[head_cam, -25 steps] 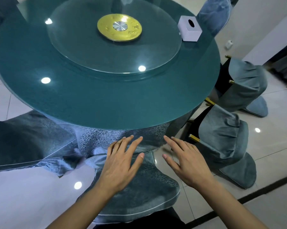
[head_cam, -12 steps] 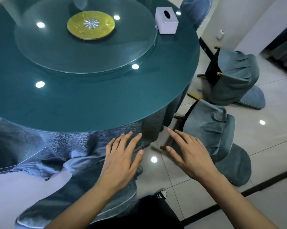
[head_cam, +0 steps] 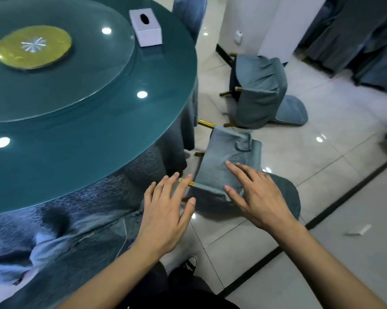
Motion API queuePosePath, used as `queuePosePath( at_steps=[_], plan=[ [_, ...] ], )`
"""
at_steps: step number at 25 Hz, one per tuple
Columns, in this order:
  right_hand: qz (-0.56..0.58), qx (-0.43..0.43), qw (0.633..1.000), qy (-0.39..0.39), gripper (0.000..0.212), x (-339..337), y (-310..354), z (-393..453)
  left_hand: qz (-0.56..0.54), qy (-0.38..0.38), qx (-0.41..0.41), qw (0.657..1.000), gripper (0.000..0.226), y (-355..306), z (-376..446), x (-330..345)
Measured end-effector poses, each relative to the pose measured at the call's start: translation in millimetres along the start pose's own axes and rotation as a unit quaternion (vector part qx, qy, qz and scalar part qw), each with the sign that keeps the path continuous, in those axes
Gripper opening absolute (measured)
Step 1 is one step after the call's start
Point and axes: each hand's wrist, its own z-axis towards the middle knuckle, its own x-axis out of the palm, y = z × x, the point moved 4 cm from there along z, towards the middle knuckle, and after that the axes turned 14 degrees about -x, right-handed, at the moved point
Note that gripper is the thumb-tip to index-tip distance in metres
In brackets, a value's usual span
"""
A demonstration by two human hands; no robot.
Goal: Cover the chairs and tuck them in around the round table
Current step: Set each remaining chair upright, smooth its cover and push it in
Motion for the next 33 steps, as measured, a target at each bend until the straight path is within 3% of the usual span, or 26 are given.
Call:
queuePosePath(
  at_steps=[16,28,33],
  plan=[
    [-0.047,0.097,0.993,-0.036,0.062,-49,-181,-42,0.007,0.014,0.074,0.997,0.059,-160,73,73],
    [-0.055,0.040,0.998,-0.018,0.060,-86,-320,23,0.012,0.006,0.029,0.999,0.062,-274,171,102],
    [-0.047,0.006,0.999,-0.007,0.061,-89,-347,35,0.006,-0.007,-0.010,1.000,0.062,-296,182,101]
  ],
)
